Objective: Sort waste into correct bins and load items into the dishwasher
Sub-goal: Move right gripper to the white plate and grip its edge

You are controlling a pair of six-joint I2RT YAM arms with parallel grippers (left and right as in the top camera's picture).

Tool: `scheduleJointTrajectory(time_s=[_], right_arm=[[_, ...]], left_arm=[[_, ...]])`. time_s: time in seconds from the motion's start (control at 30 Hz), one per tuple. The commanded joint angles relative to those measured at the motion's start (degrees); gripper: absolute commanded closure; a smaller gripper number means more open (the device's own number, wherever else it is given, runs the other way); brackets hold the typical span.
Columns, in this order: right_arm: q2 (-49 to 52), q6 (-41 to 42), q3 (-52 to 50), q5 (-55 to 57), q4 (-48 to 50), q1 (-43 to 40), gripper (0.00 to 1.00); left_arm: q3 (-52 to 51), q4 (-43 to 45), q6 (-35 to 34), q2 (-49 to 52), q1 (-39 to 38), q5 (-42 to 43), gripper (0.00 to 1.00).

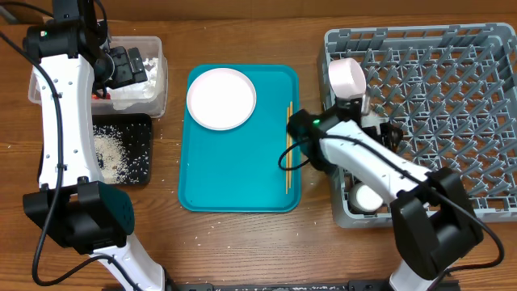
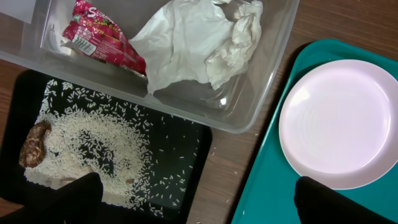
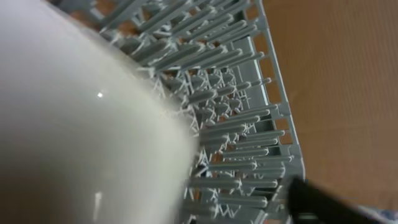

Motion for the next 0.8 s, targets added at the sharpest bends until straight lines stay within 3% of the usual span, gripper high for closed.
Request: scheduleJointTrajectory(time_s=[0.0, 0.17, 0.33, 0.53, 0.67, 0.77], right_arm=[[0.26, 1.27, 2.19, -1.16, -1.62, 3.15, 0.00], [0.26, 5.14, 9.66, -3.89, -6.73, 6.12, 0.00], [0.26, 4.63, 19.82, -18.73, -2.99, 6.43, 0.00], [0.72, -1.68, 19.21, -42.86, 21.64, 6.36, 0.02], [2.58, -2.82, 15.39, -51.49, 39.63, 6.60, 0.18], [7.04, -2.14, 14.86, -56.72, 46.51, 6.60, 0.28]], left_arm=[[1.14, 0.02, 0.07, -1.07, -0.02, -0.55, 0.00], [1.14, 0.02, 0.07, -1.07, -0.02, -0.55, 0.00], [1.14, 0.02, 0.07, -1.07, -0.02, -0.55, 0.00], [1.14, 0.02, 0.07, -1.07, -0.02, -0.55, 0.00], [1.14, 0.02, 0.07, -1.07, -0.02, -0.55, 0.00], [1.11, 0.02, 0.07, -1.07, -0.02, -0.55, 0.00]])
